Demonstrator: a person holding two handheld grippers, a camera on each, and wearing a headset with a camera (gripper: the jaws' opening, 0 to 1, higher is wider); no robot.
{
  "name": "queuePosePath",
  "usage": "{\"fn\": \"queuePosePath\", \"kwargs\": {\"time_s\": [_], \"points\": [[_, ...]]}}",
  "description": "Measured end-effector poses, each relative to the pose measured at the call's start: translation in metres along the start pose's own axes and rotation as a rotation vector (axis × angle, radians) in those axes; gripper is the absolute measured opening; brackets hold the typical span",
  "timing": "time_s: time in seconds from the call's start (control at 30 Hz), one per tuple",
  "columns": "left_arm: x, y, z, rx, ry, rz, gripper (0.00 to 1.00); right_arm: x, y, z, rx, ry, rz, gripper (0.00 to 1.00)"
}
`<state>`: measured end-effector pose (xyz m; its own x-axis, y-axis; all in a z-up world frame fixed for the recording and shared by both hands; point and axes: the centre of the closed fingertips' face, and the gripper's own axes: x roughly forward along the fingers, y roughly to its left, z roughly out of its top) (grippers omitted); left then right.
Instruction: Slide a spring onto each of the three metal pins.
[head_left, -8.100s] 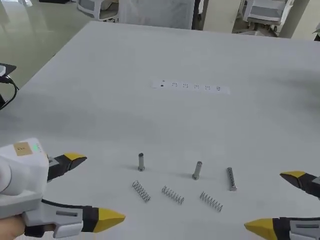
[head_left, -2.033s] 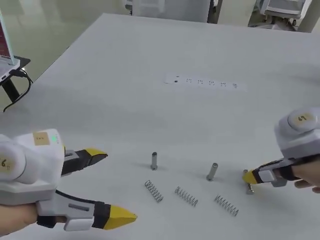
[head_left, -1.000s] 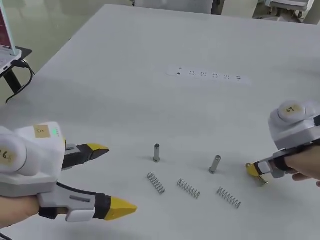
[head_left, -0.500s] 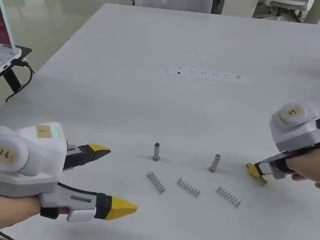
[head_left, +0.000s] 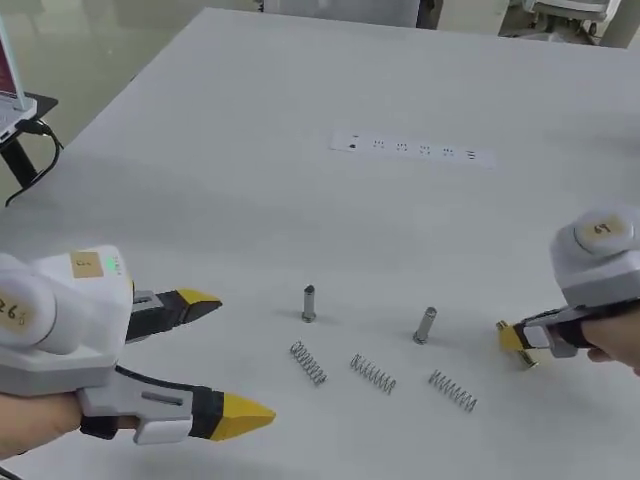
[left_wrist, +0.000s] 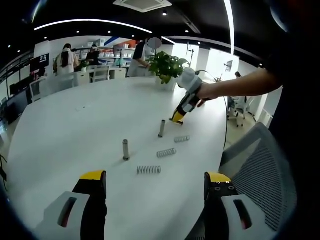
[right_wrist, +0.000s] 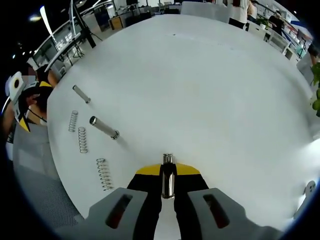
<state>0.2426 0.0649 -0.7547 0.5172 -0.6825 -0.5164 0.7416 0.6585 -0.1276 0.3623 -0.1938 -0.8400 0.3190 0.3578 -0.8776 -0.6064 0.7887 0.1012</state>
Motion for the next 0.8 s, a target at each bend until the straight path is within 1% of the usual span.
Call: {"fn": "queuePosePath", "kwargs": {"time_s": [0.27, 0.47, 0.6, 0.63, 0.7, 0.73, 0.8], "points": [[-0.001, -0.001, 0.0, 0.002, 0.002, 0.001, 0.76, -0.007, -0.002, 0.0, -0.001, -0.052, -0.016, 0.05], [-0.001, -0.003, 0.002, 0.006, -0.002, -0.002, 0.76, -0.012, -0.001, 0.002, -0.015, -0.109, -0.029, 0.05], [-0.001, -0.003, 0.002, 0.008, -0.002, -0.003, 0.76, -0.013, -0.001, 0.002, -0.022, -0.128, -0.03, 0.05], [-0.001, -0.003, 0.001, 0.009, -0.001, -0.003, 0.76, -0.014, -0.001, 0.002, -0.019, -0.129, -0.029, 0.05], [-0.001, -0.003, 0.001, 0.009, 0.0, -0.002, 0.76, -0.015, -0.002, 0.003, 0.0, -0.147, -0.026, 0.05], [-0.001, -0.003, 0.001, 0.009, -0.003, -0.004, 0.76, -0.017, -0.002, 0.005, -0.002, -0.159, -0.024, 0.05], [-0.002, -0.004, 0.003, 0.01, -0.007, -0.005, 0.76, -0.017, -0.003, 0.006, -0.004, -0.164, -0.03, 0.05]]}}
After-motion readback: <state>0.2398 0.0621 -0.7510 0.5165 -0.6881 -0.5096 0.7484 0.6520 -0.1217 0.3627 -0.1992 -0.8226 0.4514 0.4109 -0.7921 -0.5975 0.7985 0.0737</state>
